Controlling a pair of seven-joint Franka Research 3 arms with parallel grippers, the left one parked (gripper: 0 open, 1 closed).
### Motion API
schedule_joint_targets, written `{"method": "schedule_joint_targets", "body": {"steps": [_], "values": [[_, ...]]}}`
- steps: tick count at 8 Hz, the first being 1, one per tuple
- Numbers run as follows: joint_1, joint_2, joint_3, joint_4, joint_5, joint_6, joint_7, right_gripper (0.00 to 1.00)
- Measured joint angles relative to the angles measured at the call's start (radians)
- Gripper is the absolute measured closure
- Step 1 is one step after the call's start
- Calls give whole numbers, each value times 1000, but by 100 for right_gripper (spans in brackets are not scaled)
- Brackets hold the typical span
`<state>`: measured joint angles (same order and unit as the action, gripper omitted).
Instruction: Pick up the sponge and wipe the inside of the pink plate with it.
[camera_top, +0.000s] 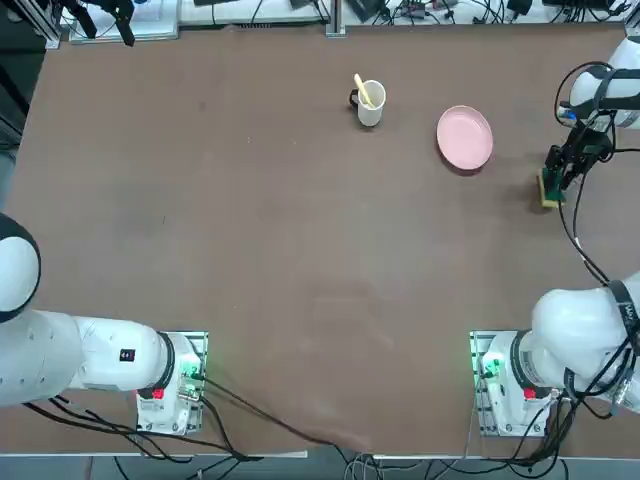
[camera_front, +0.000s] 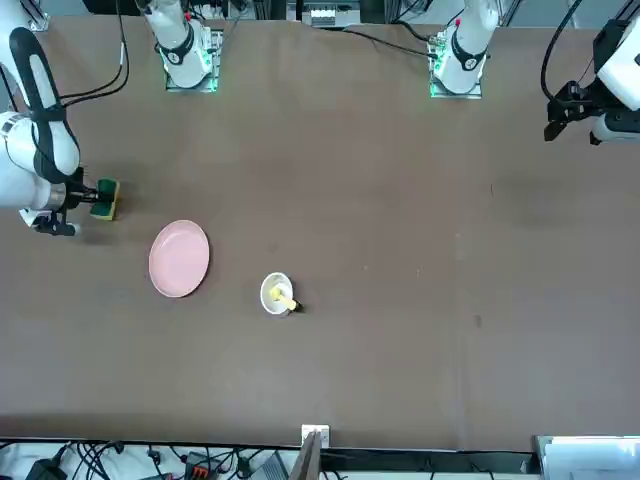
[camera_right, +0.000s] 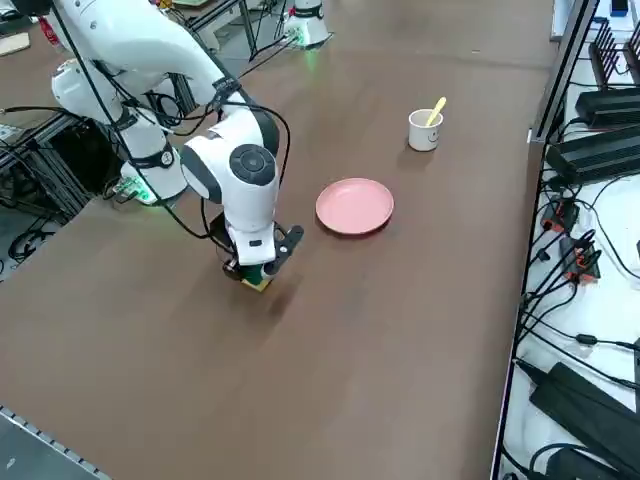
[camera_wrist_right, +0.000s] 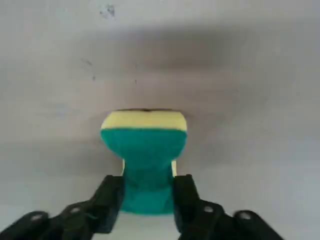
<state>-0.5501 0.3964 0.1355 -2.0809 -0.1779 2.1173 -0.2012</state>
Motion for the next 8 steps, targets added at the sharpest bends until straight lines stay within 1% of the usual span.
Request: {"method": "schedule_joint_targets", "body": {"steps": [2,3,4,5,6,7,8], "values": [[1,-15,10,22,0,-34,0,1],[2,-30,23,54,1,-78,0,0],[2,-51,48,106,5,-126,0,0],[4,-78,80,178,18,-188,1,0],[6,-106,104,247,29,-248,1,0],[6,-137,122,298,47,-280,1,0],[7,-174,143,332,86,-293,5,0]]}}
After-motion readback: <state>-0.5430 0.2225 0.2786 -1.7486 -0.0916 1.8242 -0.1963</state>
